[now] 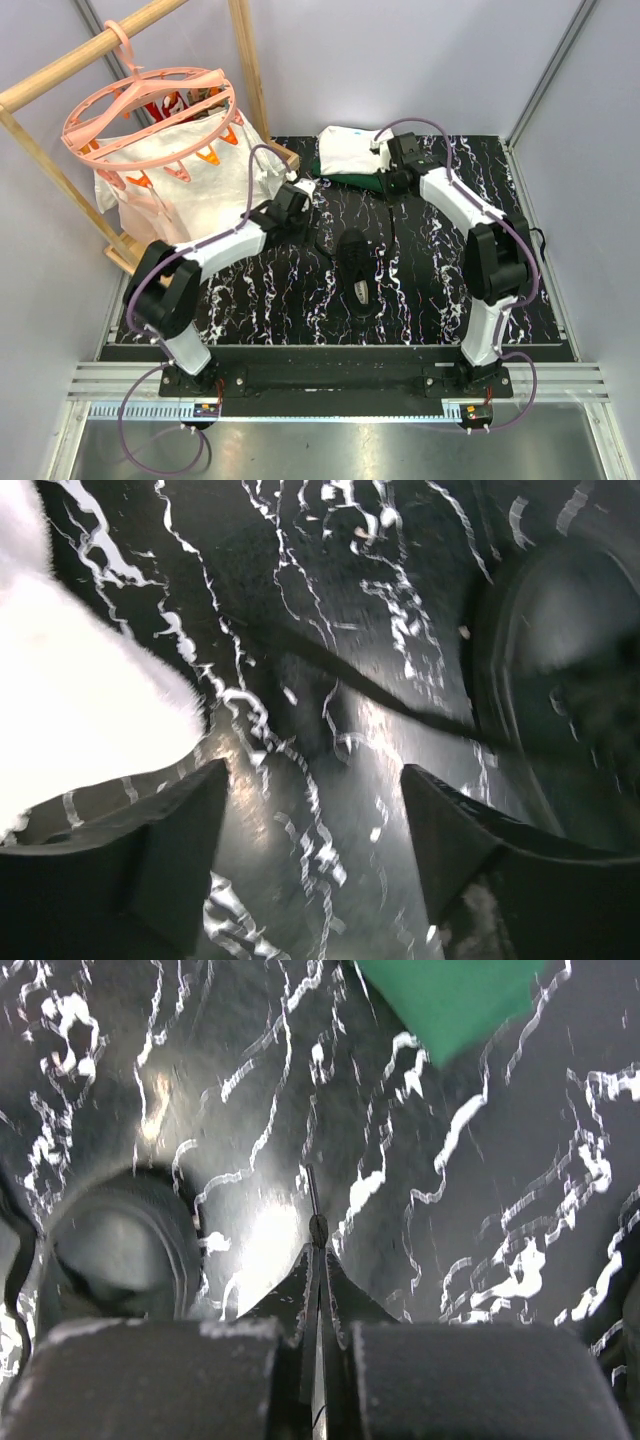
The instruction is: Tie the shoes
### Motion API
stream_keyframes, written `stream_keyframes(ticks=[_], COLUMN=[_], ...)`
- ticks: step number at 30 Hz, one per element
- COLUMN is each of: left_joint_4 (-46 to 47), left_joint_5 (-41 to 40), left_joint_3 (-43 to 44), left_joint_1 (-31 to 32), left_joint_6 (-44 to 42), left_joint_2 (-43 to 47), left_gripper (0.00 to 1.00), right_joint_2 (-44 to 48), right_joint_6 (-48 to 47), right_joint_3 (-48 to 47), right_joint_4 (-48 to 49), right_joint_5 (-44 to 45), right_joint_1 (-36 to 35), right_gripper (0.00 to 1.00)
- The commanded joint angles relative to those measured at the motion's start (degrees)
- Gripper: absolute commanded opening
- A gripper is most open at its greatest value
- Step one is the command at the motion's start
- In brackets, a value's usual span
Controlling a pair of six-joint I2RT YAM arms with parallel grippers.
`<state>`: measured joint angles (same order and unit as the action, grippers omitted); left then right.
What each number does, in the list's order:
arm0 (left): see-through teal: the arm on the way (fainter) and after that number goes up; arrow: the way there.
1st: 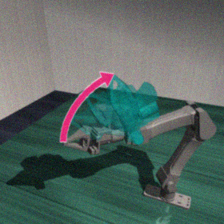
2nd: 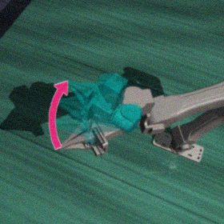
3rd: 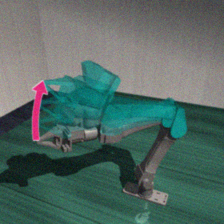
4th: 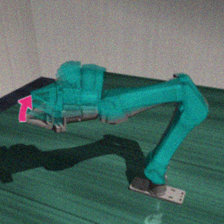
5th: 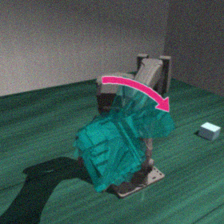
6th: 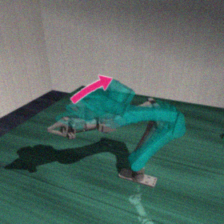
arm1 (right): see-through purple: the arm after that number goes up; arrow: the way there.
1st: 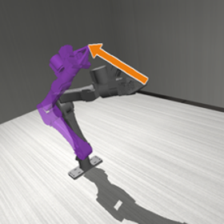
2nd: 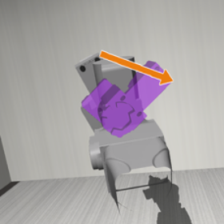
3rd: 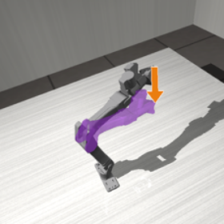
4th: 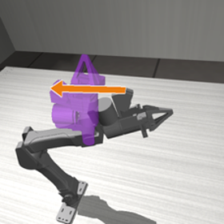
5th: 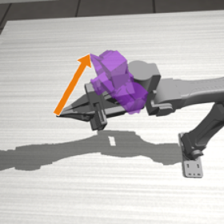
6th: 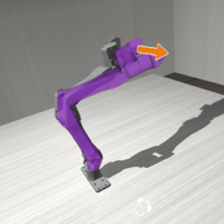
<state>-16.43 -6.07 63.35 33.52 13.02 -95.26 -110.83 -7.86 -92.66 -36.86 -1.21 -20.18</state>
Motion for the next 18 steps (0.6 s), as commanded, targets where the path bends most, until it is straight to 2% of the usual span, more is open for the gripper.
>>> stream_keyframes(ticks=[1, 3, 10, 18], left_joint_4=[0.43, 0.52, 0.69, 3.86], left_joint_5=[-8.6, -10.1, -9.4, -8.78], left_joint_3=[5.02, 6.43, 9.24, 9.15], left_joint_1=[0.32, 0.5, 0.93, 0.93], left_joint_6=[7.8, 8.95, 12.56, 13.61], left_joint_2=[-5.71, -8.35, -14.59, -14.95], left_gripper=[0.65, 0.61, 0.59, 0.59], right_joint_2=[5.96, 7.28, 12.65, 15.2], right_joint_6=[0.21, 0.65, 1.79, 1.53], right_joint_3=[4.85, 6.17, 10.66, 16.27], right_joint_4=[-0.05, -0.4, -1.81, -3.57], right_joint_5=[-3.09, -3.79, -8.19, -12.75], right_joint_1=[-0.38, -0.21, -0.03, 0.06], right_gripper=[0.0, 0.0, 0.0, 0.0])
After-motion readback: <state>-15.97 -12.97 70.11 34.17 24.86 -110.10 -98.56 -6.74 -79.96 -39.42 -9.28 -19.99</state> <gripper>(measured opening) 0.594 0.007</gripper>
